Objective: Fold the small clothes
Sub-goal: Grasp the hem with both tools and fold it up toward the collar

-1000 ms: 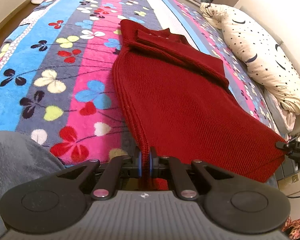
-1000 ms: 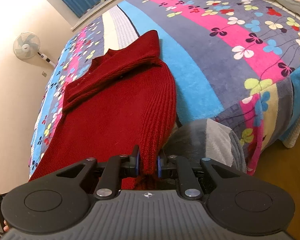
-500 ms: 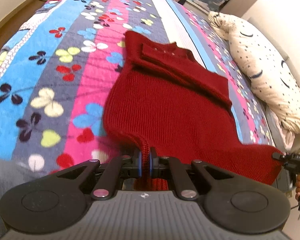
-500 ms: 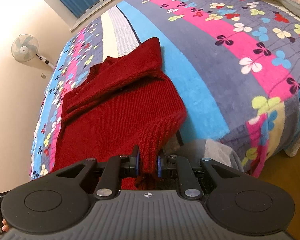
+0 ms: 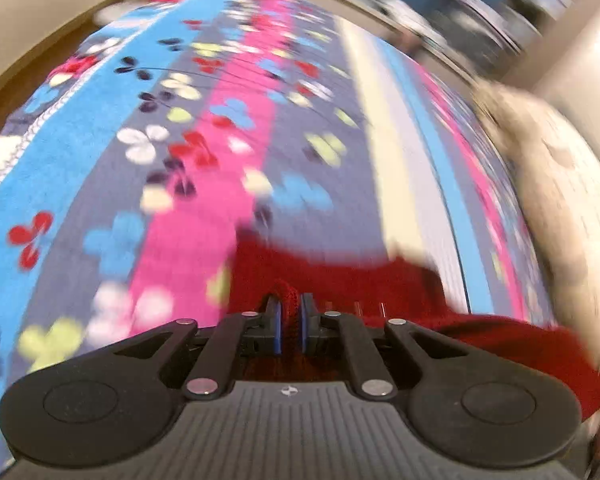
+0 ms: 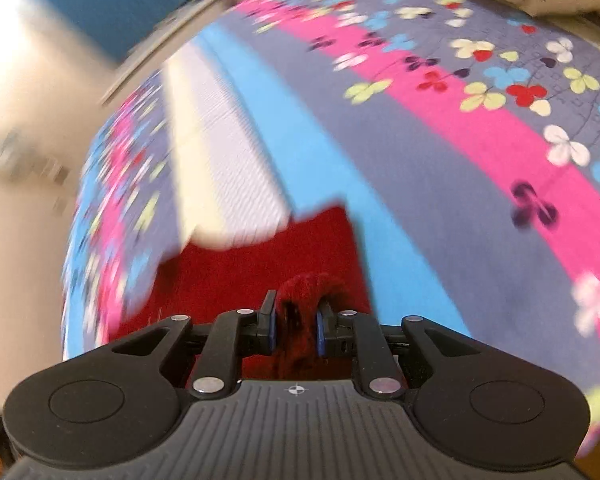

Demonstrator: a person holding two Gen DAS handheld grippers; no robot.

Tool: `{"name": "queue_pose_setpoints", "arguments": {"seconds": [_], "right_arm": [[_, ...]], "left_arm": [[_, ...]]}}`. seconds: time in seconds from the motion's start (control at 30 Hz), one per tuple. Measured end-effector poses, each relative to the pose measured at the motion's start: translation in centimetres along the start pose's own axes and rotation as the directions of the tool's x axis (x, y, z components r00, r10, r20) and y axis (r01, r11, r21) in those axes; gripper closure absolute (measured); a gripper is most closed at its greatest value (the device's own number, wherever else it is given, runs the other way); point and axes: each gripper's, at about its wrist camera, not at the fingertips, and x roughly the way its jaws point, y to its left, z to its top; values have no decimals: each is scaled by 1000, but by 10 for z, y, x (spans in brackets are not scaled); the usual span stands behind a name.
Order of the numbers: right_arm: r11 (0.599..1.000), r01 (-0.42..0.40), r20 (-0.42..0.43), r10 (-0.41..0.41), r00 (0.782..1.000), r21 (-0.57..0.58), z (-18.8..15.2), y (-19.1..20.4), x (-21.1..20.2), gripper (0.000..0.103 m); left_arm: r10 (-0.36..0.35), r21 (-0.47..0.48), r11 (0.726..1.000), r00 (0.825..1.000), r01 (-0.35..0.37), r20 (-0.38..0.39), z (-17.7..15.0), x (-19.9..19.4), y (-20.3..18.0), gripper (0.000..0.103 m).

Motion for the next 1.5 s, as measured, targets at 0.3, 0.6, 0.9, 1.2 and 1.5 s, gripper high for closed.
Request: {"name": "queue_pose_setpoints", "arguments": {"seconds": [0.3, 0.6, 0.9, 1.2, 1.5], "right_arm": [[996, 31, 105, -22, 994, -83, -23, -24, 39, 35], [981, 71, 150, -44, 988, -182, -39, -14, 67, 35], [956, 130, 138, -96, 986, -263, -49, -1, 101, 41], [966, 93, 287, -21, 958, -241, -43, -8, 47, 98], [963, 168, 228, -120, 966, -209, -51, -18, 102, 87]], "left_arm": [[131, 32, 990, 989, -134, 68, 36, 39, 19, 0], [146, 397, 902, 985, -170, 89, -17, 52, -32, 0], [213, 482, 859, 977, -175, -23, -22, 127, -50, 88], [92, 306, 944, 989, -123, 113, 18, 49, -12, 92], [255, 275, 926, 966, -258, 48, -2, 112, 9, 8]]}}
